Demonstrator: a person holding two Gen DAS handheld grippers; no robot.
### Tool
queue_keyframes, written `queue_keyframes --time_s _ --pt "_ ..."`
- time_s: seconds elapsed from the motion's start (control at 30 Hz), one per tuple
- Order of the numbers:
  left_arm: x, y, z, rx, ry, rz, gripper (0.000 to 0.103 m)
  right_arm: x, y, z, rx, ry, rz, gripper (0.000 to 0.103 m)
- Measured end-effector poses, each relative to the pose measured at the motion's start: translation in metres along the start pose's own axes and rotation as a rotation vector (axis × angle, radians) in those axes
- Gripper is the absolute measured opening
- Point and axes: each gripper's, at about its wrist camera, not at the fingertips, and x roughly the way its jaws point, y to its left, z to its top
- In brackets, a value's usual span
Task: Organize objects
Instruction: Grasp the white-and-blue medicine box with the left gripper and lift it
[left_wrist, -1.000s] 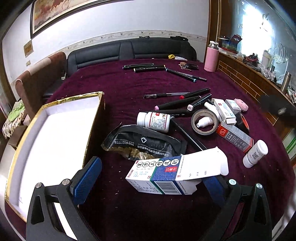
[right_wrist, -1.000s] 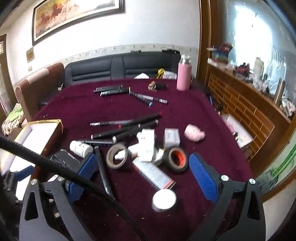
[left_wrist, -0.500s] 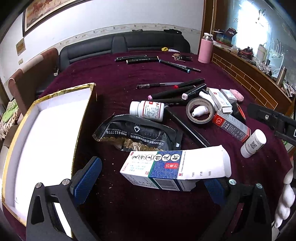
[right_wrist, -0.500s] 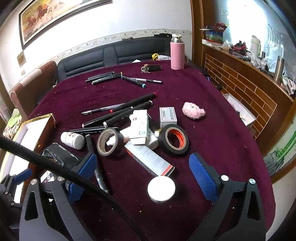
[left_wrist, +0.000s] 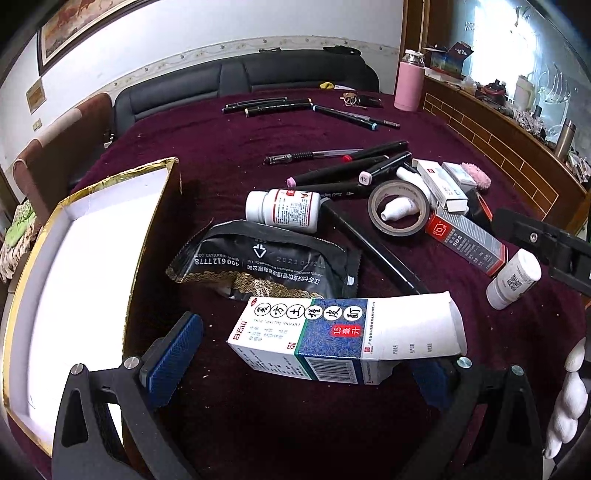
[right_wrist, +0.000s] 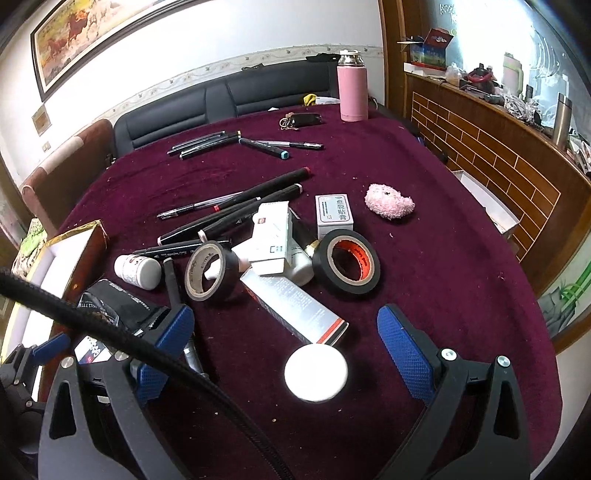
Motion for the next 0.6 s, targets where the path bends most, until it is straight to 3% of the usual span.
queue_keyframes --time_s 0.17,0.27,0.33,0.47,0.6 --pt "0.001 -0.001 0.001 0.005 0.014 -0.005 0.100 0.000 0.005 0.002 -0.023 0.009 0.023 0.101" --pt "-0.005 0.009 0.005 -0.019 0.032 -0.071 0.100 -0.004 0.017 0.004 -0.083 0.009 0.062 0.101" --pt "-0.022 0.025 0.009 -0.036 -0.008 -0.086 0.100 -0.007 0.031 0.006 -0.140 0.014 0.112 0.101" --pt "-0.047 0.059 0.012 -0.057 -0.061 -0.049 0.100 0.003 0.060 0.006 -0.226 0.065 0.162 0.101" --pt "-0.066 0.095 0.006 -0.097 -0.104 -0.003 0.100 0.030 0.090 0.000 -0.312 0.127 0.140 0.094"
